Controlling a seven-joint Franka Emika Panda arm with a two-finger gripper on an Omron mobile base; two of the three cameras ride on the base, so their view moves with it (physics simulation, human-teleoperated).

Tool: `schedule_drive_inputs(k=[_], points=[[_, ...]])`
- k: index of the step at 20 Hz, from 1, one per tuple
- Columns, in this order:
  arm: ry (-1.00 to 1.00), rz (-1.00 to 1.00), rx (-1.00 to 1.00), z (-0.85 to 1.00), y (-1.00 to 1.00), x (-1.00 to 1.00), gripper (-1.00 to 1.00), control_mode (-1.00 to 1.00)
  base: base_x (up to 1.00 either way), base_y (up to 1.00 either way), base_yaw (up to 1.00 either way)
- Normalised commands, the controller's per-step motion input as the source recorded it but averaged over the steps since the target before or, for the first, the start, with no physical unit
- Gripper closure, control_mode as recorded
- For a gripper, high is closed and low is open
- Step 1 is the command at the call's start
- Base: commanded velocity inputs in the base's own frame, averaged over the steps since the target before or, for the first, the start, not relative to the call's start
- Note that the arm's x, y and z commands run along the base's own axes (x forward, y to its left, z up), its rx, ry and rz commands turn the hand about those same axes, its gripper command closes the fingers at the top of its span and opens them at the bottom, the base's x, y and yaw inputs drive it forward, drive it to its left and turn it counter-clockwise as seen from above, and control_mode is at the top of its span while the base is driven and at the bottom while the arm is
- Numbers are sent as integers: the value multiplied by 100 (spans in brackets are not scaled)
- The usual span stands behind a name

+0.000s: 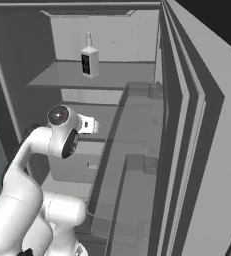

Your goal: Place the liquor on the top shelf of the fridge to keep it out of children's reach, and place the avocado and kiwi on lower shelves for easy access.

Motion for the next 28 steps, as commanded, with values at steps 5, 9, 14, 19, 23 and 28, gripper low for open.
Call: schedule_drive_inputs(k=[5, 9, 14, 19, 23, 28], points=[[12, -2, 0, -3, 17, 55, 100, -100, 0, 0, 0], [14, 0, -1, -14, 21, 69, 100, -100, 0, 0, 0], [3, 0, 0, -46, 4, 69, 100, -100, 0, 0, 0], [0, 0, 1, -66, 0, 60, 100, -100, 0, 0, 0], [0, 0, 1, -63, 0, 58, 100, -100, 0, 0, 0], [1, 0, 0, -36, 0, 60, 100, -100, 0, 0, 0]])
